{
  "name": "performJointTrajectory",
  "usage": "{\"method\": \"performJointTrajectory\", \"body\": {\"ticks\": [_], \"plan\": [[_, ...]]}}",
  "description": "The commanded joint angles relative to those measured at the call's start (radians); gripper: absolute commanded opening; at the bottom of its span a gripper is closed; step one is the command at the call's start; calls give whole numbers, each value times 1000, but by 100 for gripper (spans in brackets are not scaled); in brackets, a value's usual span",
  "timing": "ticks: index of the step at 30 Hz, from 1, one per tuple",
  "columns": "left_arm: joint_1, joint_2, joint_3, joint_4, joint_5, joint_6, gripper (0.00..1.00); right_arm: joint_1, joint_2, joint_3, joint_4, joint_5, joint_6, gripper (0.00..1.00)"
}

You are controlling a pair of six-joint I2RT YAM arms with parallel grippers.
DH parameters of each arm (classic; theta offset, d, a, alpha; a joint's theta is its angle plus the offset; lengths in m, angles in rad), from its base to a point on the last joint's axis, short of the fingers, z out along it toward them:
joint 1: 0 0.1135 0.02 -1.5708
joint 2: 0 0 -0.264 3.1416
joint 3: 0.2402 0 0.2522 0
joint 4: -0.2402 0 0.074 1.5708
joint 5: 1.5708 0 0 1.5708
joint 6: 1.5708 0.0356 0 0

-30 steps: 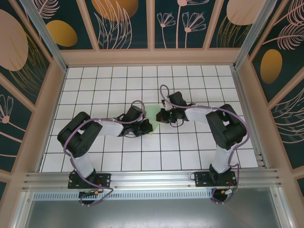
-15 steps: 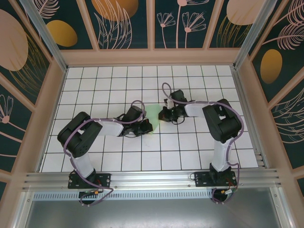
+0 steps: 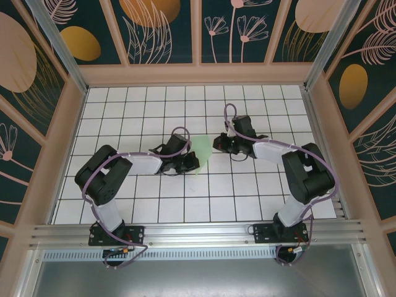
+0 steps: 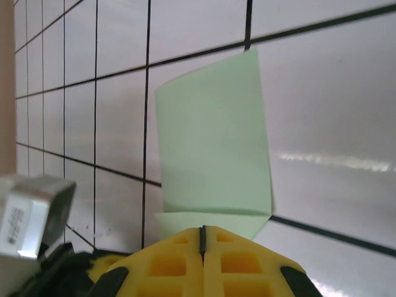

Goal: Fold a paper plane with a square sheet of paper (pick it up from the middle)
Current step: Third fold the triangle at the center of the table.

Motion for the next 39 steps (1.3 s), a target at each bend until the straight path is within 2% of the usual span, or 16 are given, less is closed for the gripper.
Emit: {"method": "performJointTrajectory", "body": {"ticks": [1,13,39], "plan": [[0,-36,63,-33,-58,32,6,28,-35,-68,40,6,51,0],[3,63,114,-145,-189,81,1,194,17,-119,161,-1,168,0],[4,90,80,-116,-188,62,0,303,131,-90,113,-20,163,0]]}}
